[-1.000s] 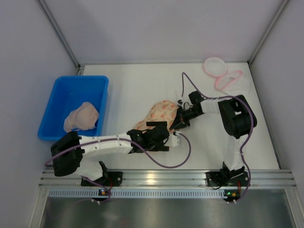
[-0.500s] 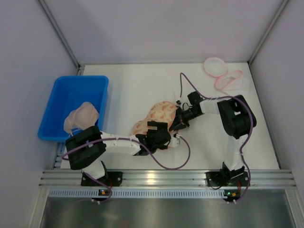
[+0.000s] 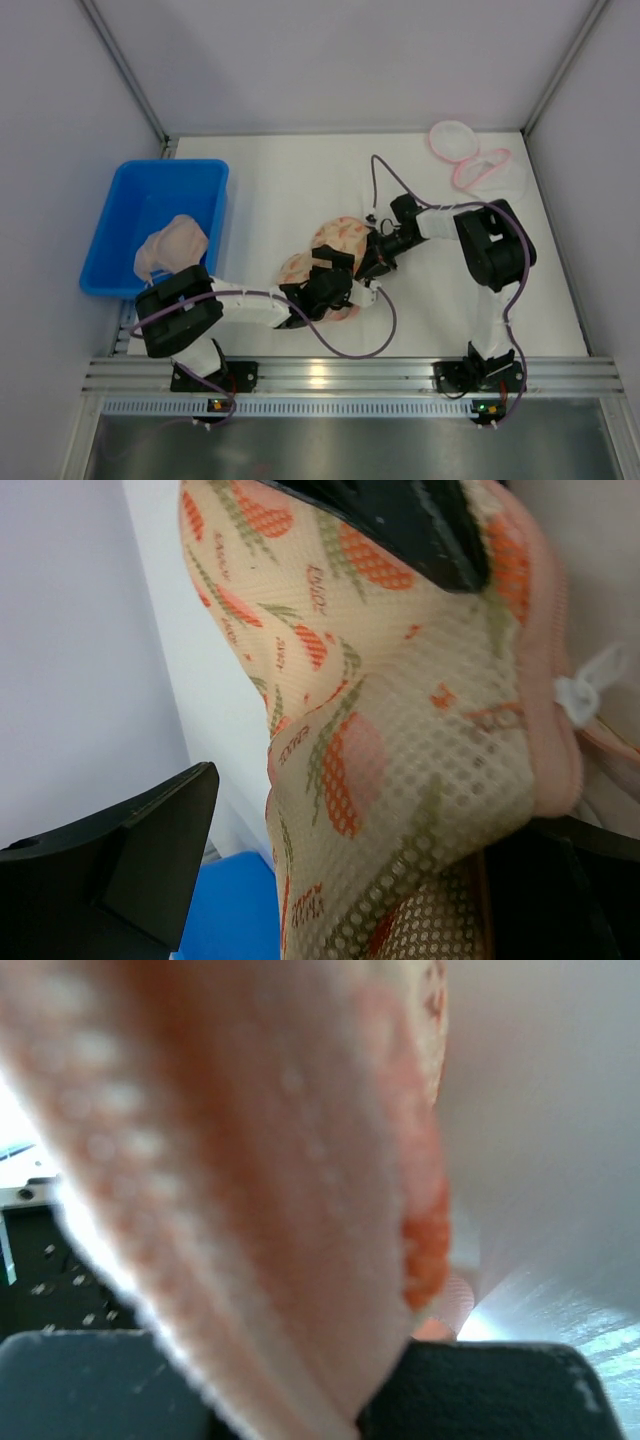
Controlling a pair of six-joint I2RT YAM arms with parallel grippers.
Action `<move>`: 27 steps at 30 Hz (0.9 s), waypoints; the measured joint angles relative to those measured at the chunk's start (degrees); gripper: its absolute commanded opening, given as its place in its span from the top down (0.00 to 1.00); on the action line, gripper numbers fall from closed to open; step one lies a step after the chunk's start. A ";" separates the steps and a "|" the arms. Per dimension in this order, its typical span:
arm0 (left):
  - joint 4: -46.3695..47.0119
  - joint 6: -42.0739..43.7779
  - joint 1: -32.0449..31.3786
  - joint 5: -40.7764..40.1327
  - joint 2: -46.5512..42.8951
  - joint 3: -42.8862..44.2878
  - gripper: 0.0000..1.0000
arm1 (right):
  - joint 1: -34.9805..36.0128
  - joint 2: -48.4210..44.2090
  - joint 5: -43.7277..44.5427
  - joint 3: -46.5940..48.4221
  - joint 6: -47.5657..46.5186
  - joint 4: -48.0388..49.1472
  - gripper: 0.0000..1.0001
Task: Place the bra in the laundry bag and zip it closed
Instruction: Zip the laundry bag at the center of the board.
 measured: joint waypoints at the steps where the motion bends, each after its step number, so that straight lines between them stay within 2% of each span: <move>1: -0.92 -0.26 0.02 0.76 -0.72 -0.50 0.02 | 0.04 0.11 -0.11 0.17 -0.04 -0.26 1.00; 8: -18.62 -7.69 -0.79 9.16 -12.11 2.32 0.02 | 0.46 0.42 -1.57 0.33 -0.37 -1.53 1.00; 14: -27.45 -12.39 -2.29 16.96 -20.09 3.56 0.02 | 0.48 1.44 -2.12 1.03 -0.33 -2.12 1.00; 23: -35.21 -17.25 -3.06 21.46 -21.94 3.96 0.02 | 0.52 1.88 -2.19 1.38 -0.35 -2.23 1.00; 27: -40.35 -18.99 -3.17 27.67 -24.61 5.55 0.02 | 0.52 1.95 -2.19 1.38 -0.39 -2.32 1.00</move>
